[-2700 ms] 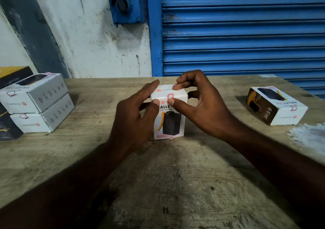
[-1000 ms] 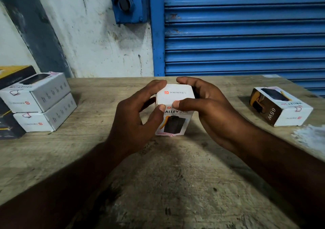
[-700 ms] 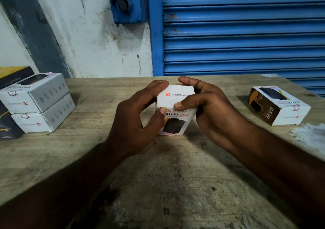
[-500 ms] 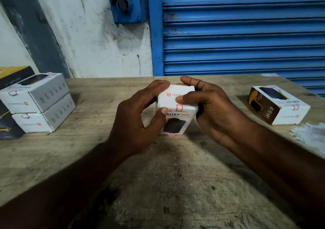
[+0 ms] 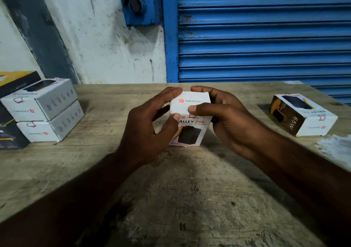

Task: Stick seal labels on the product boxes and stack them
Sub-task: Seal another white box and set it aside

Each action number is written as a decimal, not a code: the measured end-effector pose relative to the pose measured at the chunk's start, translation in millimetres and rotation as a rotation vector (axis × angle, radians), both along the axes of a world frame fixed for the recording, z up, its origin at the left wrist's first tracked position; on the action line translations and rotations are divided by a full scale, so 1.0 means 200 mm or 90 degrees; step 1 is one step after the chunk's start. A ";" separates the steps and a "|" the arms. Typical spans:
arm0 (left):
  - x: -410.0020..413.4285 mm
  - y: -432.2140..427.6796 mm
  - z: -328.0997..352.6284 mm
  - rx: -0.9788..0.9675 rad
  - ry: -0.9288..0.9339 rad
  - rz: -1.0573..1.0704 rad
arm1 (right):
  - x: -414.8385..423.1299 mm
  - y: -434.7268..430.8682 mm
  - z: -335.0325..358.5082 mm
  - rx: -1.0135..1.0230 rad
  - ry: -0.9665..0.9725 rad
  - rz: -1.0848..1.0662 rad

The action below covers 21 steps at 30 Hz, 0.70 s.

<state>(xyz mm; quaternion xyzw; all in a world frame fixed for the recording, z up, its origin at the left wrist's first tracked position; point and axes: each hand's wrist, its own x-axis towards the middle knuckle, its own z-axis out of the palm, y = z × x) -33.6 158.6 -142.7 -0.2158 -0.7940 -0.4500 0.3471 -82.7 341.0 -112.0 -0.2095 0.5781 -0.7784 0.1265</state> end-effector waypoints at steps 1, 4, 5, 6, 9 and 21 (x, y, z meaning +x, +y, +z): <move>0.00 0.00 0.00 0.002 -0.002 0.000 | -0.01 0.00 0.00 -0.007 -0.001 -0.007; 0.01 0.01 0.01 0.010 -0.012 0.006 | -0.02 0.00 -0.01 -0.003 0.000 -0.036; 0.01 0.01 0.01 0.016 -0.020 0.012 | -0.02 0.00 -0.01 0.008 0.010 -0.042; 0.02 0.02 0.01 0.025 -0.033 0.018 | -0.03 0.00 -0.01 0.020 0.024 -0.042; 0.02 0.03 0.02 0.059 -0.067 0.048 | -0.03 0.03 -0.01 0.054 0.059 0.022; 0.04 0.04 0.06 0.178 -0.230 0.025 | -0.05 0.05 -0.04 0.197 0.262 0.012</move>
